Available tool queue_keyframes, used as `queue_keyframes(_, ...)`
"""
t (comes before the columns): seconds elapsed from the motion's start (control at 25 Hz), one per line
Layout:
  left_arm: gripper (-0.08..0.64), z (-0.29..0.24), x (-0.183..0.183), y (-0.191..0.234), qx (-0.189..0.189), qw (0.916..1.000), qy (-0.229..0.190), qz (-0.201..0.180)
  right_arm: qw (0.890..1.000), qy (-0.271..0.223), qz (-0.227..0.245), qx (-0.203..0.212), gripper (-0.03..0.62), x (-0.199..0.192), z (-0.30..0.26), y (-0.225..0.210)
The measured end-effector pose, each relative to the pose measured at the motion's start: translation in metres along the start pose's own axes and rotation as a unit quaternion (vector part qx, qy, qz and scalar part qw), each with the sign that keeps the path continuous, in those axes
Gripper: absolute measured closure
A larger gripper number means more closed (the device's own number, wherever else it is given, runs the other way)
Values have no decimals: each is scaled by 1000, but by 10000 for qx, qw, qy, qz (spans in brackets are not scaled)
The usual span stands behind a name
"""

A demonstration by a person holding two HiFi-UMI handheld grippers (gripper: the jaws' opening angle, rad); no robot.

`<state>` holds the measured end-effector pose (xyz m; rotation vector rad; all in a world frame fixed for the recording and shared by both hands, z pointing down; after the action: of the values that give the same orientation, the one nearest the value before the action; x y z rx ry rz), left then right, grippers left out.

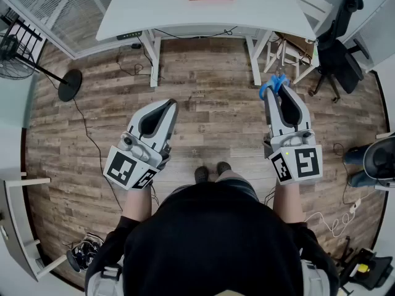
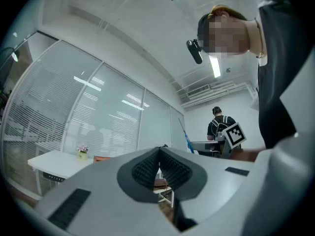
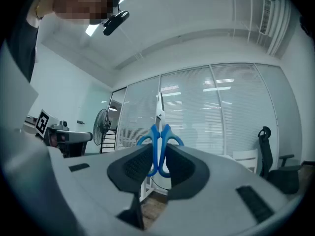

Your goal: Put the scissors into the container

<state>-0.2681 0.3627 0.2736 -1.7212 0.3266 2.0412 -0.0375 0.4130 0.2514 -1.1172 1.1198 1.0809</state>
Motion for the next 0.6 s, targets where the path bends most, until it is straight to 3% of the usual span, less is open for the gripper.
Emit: queue_keyframes(0.6, 548, 17, 9, -15, 38, 9999, -100, 31, 10000, -62, 32, -31, 500, 6, 23, 14)
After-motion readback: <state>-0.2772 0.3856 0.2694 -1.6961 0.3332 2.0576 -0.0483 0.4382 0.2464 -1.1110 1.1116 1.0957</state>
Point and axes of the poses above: the fingertips, and each gripper's own axes: z backward along the fingers, y to its left, x out of its top, the point moved 2 cm from there along z, backward along the fingers, and after that the axes turned 10 degrees about -z, right-handed, at the moved point
